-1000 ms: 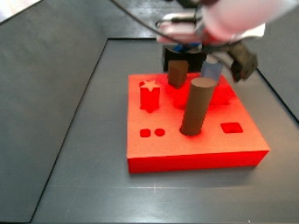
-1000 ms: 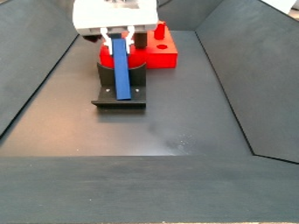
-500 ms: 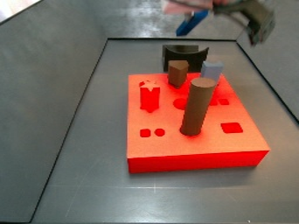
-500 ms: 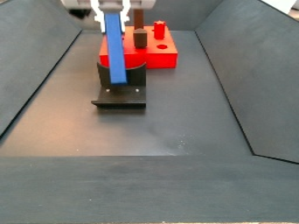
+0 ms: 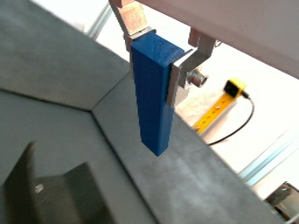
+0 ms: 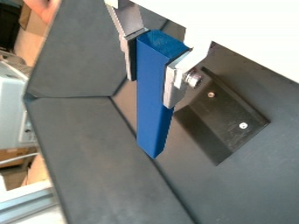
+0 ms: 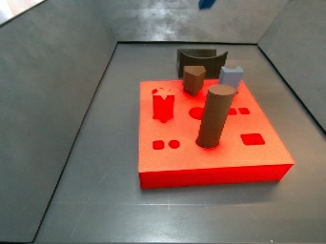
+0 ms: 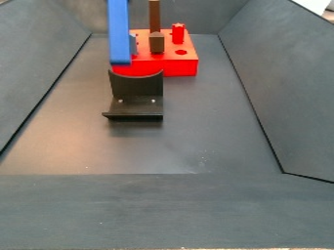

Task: Pick up the rectangle object. Move up. Place the rectangle object on the fixture. Regrasp the rectangle object. Move to above the board. Insert the rectangle object.
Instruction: Move to above the board.

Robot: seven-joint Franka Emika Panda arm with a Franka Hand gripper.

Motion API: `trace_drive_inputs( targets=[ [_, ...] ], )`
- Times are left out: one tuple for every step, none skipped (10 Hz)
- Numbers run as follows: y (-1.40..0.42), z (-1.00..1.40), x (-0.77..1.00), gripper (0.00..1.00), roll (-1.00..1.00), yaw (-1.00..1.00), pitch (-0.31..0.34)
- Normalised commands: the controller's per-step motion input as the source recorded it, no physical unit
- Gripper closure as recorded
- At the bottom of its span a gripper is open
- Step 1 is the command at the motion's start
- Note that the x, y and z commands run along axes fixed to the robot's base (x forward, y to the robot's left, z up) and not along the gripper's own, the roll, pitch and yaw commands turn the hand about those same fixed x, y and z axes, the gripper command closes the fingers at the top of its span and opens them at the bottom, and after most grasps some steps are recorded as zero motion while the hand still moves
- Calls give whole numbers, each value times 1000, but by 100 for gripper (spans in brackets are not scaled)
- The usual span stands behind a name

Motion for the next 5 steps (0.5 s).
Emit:
trace_drive_inputs(
  targets=[
    [149, 1000, -27, 100, -31, -168, 4],
    [145, 1000, -31, 100, -32, -154, 30],
    [134, 1000, -35, 100, -35, -120, 81],
    [122, 1000, -41, 100, -36, -92, 116],
    [87, 830, -30, 100, -50, -49, 141]
  ],
)
